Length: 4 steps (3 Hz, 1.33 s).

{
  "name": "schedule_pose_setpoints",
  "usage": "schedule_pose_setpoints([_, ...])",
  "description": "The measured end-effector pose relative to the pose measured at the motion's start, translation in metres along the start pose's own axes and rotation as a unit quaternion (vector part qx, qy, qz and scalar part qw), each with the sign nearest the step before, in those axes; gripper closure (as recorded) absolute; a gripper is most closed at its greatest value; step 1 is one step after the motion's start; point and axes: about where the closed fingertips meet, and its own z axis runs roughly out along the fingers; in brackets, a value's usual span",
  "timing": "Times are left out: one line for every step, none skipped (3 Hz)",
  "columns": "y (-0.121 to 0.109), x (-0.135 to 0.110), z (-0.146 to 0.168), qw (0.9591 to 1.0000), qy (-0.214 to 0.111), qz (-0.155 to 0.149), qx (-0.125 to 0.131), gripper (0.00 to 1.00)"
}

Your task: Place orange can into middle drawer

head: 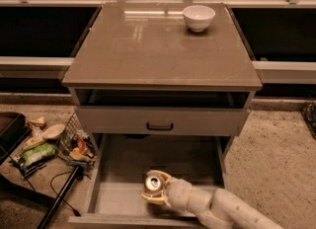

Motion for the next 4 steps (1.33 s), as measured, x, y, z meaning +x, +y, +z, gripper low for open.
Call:
schedule_pose_setpoints([-0.023,0.011,0.018,0.999,0.022,-0.029,-0.025,1.0])
schedule_pose_setpoints([-0.047,0.009,0.031,0.9963,0.038,-0.059,-0.05,1.0])
schedule_pose_setpoints([-0.055,0.01,0.04,0.995,0.04,-0.067,-0.063,1.0])
schedule_pose_setpoints([-0.039,0.025,0.053,0.996,0.036,-0.035,-0.074,1.0])
